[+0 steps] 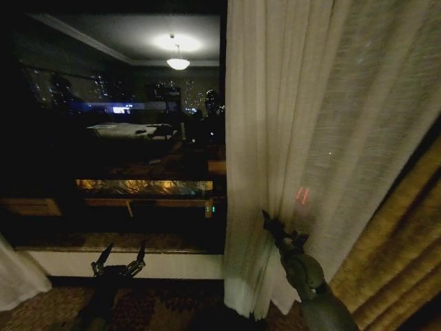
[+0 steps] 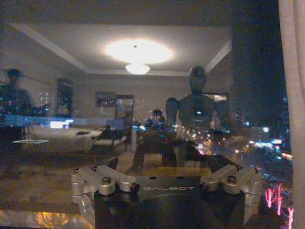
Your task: Open the curtains by pulling them apart, changing their state from closed to fully open.
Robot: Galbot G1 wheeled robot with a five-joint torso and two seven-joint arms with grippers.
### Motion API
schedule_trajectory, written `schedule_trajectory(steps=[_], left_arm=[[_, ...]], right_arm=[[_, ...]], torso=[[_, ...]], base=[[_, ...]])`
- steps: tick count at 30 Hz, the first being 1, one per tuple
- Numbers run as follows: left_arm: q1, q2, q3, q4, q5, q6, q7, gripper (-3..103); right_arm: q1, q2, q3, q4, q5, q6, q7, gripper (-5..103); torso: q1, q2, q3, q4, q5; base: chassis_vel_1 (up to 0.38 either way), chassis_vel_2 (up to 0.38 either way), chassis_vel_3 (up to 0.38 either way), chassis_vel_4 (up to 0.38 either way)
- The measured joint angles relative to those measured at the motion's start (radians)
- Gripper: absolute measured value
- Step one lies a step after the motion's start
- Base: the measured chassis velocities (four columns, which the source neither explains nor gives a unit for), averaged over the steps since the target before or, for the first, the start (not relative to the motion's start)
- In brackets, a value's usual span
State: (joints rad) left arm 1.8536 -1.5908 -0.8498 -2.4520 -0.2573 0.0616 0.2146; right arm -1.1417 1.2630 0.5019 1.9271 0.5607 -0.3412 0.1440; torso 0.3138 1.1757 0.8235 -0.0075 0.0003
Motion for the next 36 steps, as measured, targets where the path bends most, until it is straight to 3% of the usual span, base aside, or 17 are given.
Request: schedule_trajectory(steps=[26,36], left_arm=[[-0.001,0.000,0.002,0.008,0.001,-0.002,0.000,100],[0.001,0.000,0.003,0.011,0.000,-0.004,0.001,100]], right_arm=[[0.003,0.001,-0.003,-0.009,-0.002,0.004,-0.002,0],[-0.003,0.004,0.000,-0.024,-0.046,0.026,-0.018,-2]], torso=[[0.000,0.000,0.000,0.0000,0.0000],[0.000,0.000,0.000,-0.0004,0.0005]], base=[[-0.321,-0.392,0.309,0.397],[-0.205,-0.251,0.216,0.208]])
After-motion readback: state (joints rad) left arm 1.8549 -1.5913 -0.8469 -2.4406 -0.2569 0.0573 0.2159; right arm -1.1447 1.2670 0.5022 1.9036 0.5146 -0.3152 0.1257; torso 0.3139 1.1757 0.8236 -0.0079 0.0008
